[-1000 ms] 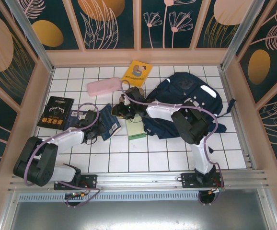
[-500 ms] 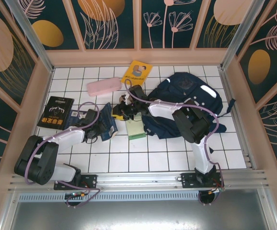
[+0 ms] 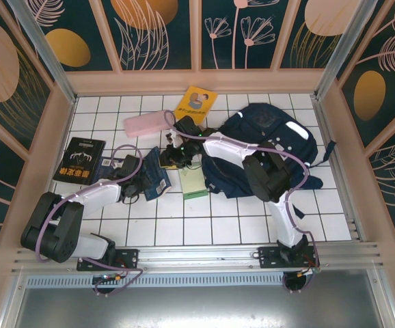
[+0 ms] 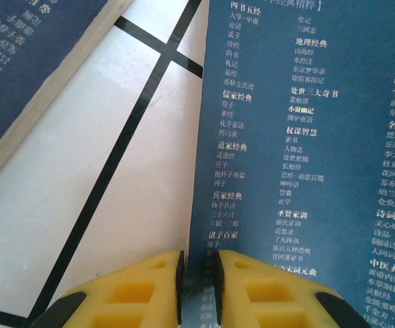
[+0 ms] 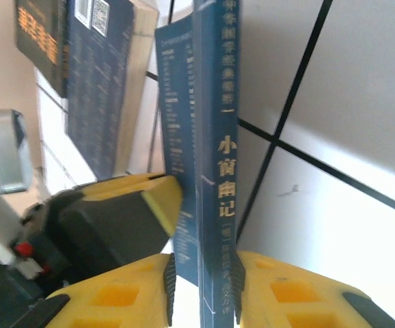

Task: Pack the student bag

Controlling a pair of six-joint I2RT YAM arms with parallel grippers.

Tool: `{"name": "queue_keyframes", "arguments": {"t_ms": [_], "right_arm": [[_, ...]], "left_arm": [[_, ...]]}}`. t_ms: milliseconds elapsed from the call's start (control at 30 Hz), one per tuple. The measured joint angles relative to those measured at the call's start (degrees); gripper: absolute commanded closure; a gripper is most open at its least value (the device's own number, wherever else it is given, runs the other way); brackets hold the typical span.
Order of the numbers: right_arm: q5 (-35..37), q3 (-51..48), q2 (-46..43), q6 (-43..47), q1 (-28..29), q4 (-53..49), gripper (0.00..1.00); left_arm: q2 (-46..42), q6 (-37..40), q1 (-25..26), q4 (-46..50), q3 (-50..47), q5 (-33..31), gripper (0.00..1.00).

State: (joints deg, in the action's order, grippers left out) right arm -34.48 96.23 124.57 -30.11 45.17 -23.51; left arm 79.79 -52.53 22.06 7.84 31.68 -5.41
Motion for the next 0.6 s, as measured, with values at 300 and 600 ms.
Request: {"name": "queue_keyframes", "arguments": {"t_ms": [300, 600], "right_arm": [[13.0, 1.9, 2.0, 5.3, 2.3, -5.6, 0.48], [18.0, 9.0, 7.4, 4.3, 2.3, -7.3, 0.44]], "left_arm": [[0.5, 0.2, 0.0, 0.8, 0.8, 0.1, 0.79], [0.7, 0.1, 0.2, 0.9, 1.0, 0.2, 0.79]]}}
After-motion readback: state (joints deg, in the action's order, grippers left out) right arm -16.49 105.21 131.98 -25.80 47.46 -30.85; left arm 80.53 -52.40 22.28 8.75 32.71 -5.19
